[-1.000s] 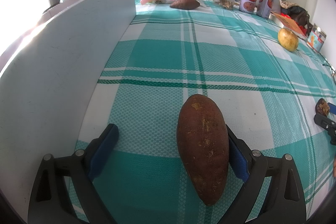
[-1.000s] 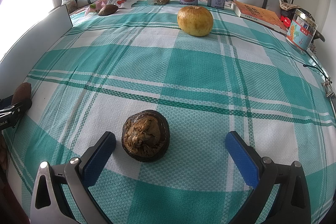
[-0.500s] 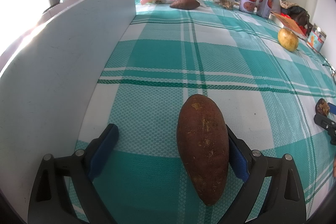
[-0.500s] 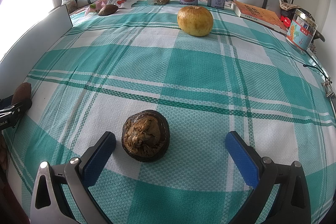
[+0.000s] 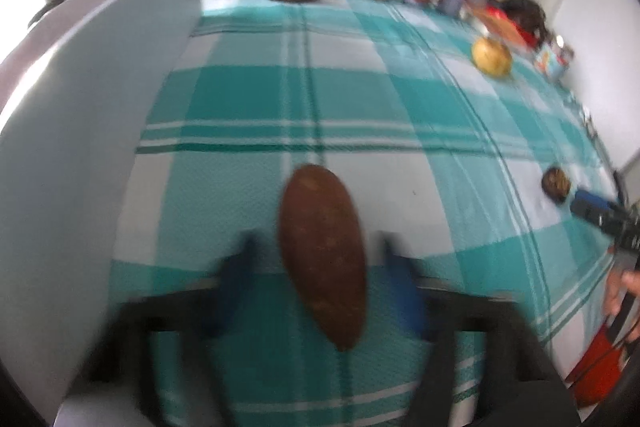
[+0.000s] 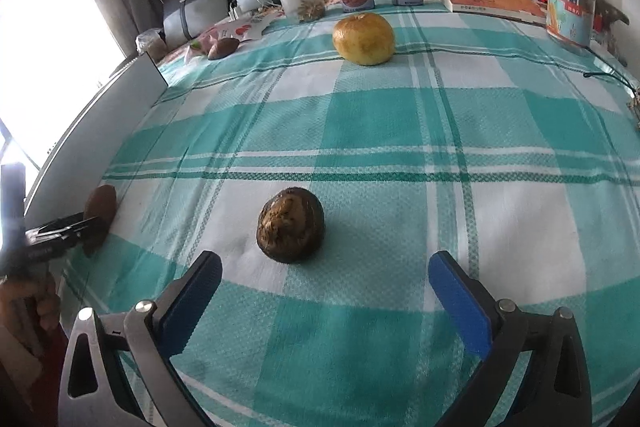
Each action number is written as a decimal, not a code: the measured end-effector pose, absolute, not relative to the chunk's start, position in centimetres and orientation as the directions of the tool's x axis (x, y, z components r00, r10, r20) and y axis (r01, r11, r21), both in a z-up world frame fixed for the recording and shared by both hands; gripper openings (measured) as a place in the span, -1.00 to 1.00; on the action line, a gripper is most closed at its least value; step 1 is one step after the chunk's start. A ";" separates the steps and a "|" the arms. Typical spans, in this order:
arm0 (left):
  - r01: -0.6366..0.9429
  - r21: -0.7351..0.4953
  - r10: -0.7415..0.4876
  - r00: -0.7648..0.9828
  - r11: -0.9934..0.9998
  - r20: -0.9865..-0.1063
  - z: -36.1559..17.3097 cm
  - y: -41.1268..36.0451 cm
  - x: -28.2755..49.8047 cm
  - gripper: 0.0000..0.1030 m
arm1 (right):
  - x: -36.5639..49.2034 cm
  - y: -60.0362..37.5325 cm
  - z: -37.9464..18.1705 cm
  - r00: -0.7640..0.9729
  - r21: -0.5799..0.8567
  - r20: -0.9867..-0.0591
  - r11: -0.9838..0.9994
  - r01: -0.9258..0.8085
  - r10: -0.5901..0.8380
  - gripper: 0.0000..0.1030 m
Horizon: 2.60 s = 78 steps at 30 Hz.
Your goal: Organize fruits
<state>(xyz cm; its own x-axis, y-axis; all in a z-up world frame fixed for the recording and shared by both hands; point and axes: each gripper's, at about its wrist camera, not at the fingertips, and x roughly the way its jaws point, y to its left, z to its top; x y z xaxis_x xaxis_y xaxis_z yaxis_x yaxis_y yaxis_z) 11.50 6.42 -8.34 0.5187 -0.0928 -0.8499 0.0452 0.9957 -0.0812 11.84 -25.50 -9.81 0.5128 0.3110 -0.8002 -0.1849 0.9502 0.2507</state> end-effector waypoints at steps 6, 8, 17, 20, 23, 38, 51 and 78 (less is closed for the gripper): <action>0.024 -0.143 -0.135 0.520 0.989 -0.843 -7.9 7.4 10.8 -0.21 | 13.5 -21.8 -9.9 0.469 0.165 -0.834 0.943 -0.289 0.290 0.27; 0.003 -0.193 -0.167 0.515 0.981 -0.841 -7.5 8.1 10.3 -0.21 | 13.7 -21.3 -9.9 0.485 0.122 -0.836 0.948 -0.292 0.257 -0.22; -0.012 -0.478 -0.371 0.612 0.879 -0.698 2.3 13.3 3.2 -0.21 | 12.6 -16.3 -4.2 0.436 0.307 -0.771 0.870 -0.385 0.464 -0.22; -0.083 -0.469 -0.292 0.684 0.879 -0.668 5.9 18.0 2.1 -0.21 | 12.3 -10.4 -0.7 0.394 0.364 -0.716 0.790 -0.494 0.576 -0.22; -0.204 -0.419 -0.174 0.689 0.885 -0.704 6.3 22.8 2.4 -0.21 | 11.6 -2.8 2.8 0.321 0.396 -0.663 0.681 -0.616 0.676 -0.22; -0.495 -0.178 0.138 0.537 0.851 -0.832 1.6 31.5 3.1 0.62 | 9.6 15.9 2.6 0.216 0.276 -0.746 0.589 -0.760 0.629 0.60; -0.165 -0.212 -0.016 0.751 0.963 -0.660 7.6 15.7 2.7 0.73 | 12.3 -10.3 -6.2 0.564 -0.026 -0.787 0.899 -0.438 0.252 1.00; -0.022 0.019 0.028 0.588 1.000 -0.809 -10.2 1.4 14.3 0.86 | 12.0 -27.2 -11.1 0.551 0.004 -0.834 0.998 -0.057 0.035 1.00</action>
<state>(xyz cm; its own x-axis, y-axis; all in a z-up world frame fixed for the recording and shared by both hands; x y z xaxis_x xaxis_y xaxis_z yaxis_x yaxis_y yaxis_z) 14.28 1.38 -10.15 0.5878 0.0285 -0.8085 -0.0221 0.9996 0.0191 12.00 -27.18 -11.09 0.5509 0.0348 -0.8339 -0.0571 0.9984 0.0039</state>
